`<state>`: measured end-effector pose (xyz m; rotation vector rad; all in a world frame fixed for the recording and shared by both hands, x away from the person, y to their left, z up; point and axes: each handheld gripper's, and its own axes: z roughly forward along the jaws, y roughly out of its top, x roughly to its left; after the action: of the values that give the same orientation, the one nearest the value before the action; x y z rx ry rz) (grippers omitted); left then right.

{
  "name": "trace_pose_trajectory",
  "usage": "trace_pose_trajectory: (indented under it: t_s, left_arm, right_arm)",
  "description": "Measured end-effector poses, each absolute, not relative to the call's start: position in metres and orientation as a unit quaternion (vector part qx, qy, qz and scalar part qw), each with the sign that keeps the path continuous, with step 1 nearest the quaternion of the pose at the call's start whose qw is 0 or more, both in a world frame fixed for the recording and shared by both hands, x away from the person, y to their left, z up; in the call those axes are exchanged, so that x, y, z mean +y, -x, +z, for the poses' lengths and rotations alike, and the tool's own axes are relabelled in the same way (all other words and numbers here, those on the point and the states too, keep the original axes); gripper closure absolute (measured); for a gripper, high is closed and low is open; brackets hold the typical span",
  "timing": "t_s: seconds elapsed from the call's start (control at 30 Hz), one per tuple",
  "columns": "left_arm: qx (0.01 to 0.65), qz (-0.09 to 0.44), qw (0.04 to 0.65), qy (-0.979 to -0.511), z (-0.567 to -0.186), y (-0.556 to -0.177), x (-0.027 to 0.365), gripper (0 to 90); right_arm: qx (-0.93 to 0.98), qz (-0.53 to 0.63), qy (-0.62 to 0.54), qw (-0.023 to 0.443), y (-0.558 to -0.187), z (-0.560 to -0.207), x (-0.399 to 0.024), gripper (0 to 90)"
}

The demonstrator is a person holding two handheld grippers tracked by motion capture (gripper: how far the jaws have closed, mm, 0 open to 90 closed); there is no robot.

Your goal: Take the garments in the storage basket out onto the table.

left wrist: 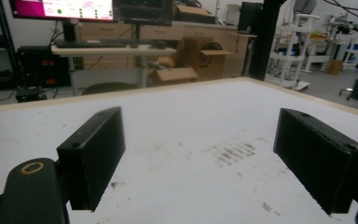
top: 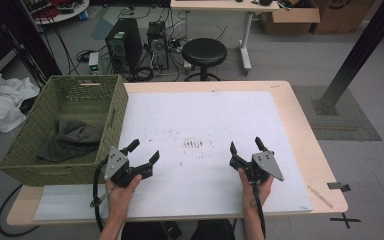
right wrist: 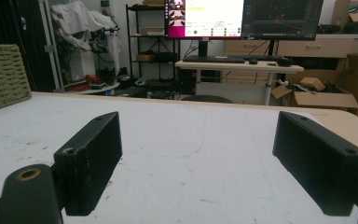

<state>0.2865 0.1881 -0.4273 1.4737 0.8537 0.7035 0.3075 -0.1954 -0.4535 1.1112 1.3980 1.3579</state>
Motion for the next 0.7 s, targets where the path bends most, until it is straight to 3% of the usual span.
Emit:
trace_pose_trajectory:
  t_s: [0.37, 0.7]
  left_arm:
    - [0.340, 0.328, 0.630, -0.616, -0.343, -0.291, 0.228, 17.3]
    - [0.403, 0.348, 0.567, -0.628, -0.308, -0.326, 0.308, 17.5]
  right_arm:
    - [0.560, 0.546, -0.447, 0.434, -0.307, -0.454, -0.195, 15.7]
    - [0.559, 0.547, -0.447, 0.434, -0.307, -0.454, -0.196, 15.7]
